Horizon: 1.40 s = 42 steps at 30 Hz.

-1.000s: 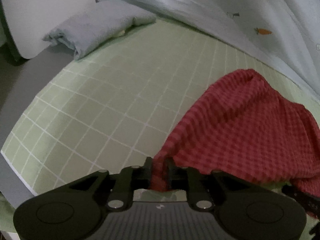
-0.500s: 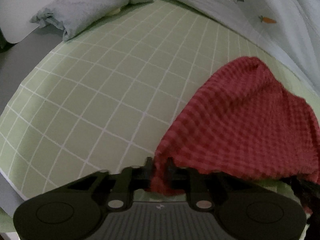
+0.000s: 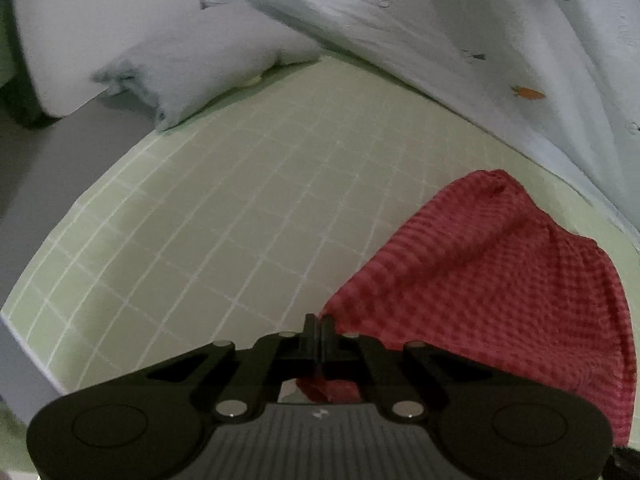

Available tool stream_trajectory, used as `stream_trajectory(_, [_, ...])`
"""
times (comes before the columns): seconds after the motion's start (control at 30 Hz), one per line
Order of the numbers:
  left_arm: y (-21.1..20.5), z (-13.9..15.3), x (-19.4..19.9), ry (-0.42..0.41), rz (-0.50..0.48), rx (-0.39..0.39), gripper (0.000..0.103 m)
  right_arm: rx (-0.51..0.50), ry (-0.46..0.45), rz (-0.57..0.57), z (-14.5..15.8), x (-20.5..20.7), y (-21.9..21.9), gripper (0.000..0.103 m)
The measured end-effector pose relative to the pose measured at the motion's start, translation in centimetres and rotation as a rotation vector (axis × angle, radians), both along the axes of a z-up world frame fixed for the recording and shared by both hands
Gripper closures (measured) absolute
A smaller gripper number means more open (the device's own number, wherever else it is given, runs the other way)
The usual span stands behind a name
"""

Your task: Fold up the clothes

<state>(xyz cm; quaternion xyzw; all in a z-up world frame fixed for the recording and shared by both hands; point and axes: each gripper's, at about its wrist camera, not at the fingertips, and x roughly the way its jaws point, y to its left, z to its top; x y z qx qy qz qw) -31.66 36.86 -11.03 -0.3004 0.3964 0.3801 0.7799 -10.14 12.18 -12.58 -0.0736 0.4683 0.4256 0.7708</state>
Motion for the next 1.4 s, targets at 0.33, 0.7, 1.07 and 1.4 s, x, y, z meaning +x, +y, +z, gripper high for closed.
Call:
stream_trajectory(0.33, [-1.6,-1.8,-1.4,0.110,0.051,-0.006,0.066,-0.025,0.093,-0.030,-1.4,1.3,-1.8,0.082])
stream_trajectory(0.7, [-7.4,-1.1,2.8,0.100,-0.170,0.035,0.037,-0.001,0.021,-0.115,0.0,3.0,-4.3,0.051])
stream_trajectory(1.07, [-9.9,-1.8,8.0,0.151,-0.304,0.028,0.036,-0.010,-0.021,-0.229,0.5,5.2,-8.5,0.040])
stream_trajectory(1.4, [-9.9,-3.3,9.5,0.252,-0.302,0.001,0.033,-0.029,-0.009,-0.263,-0.4,6.5,-8.5,0.036])
